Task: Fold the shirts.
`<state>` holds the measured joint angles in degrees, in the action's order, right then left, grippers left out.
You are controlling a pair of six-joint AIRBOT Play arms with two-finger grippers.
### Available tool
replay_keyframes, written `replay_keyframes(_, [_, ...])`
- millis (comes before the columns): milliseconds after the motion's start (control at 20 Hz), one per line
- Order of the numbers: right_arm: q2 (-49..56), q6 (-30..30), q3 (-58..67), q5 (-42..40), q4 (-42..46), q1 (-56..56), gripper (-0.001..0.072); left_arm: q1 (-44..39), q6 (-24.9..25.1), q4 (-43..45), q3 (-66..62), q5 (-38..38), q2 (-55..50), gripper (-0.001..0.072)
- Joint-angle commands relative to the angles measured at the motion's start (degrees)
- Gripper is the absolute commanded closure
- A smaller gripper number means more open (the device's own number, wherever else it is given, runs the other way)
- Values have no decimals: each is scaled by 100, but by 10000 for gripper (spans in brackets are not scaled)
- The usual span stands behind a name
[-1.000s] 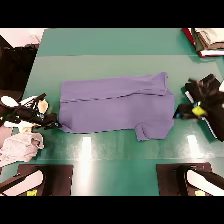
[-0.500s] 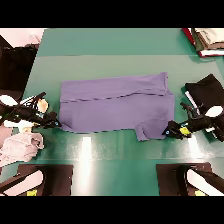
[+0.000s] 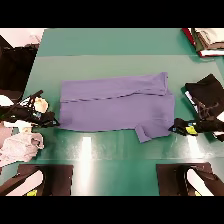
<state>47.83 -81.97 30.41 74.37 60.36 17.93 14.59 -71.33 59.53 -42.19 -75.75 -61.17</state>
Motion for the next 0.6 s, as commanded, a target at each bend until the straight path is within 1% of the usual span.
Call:
replay_keyframes(0, [-835,-7,-2,1106,251,295,694,-2,-225,214,-7,-503,863,686])
replay_keyframes(100, [-1325,-50,37,1576,616,404,694,-4,-293,223,-7,-905,1423,685])
replay_keyframes(150, [-1534,-61,168,1777,813,459,694,-4,-420,223,-7,-1043,1655,686])
replay_keyframes(300, [-1836,-59,844,1862,975,542,694,-4,-638,155,-7,-1093,1993,685])
replay_keyframes(400, [-1694,-50,1244,1812,970,538,694,-4,-638,120,-7,-1034,1991,685])
replay_keyframes(550, [-1134,-42,1714,1460,807,417,694,-4,-627,-35,-7,-560,1974,685])
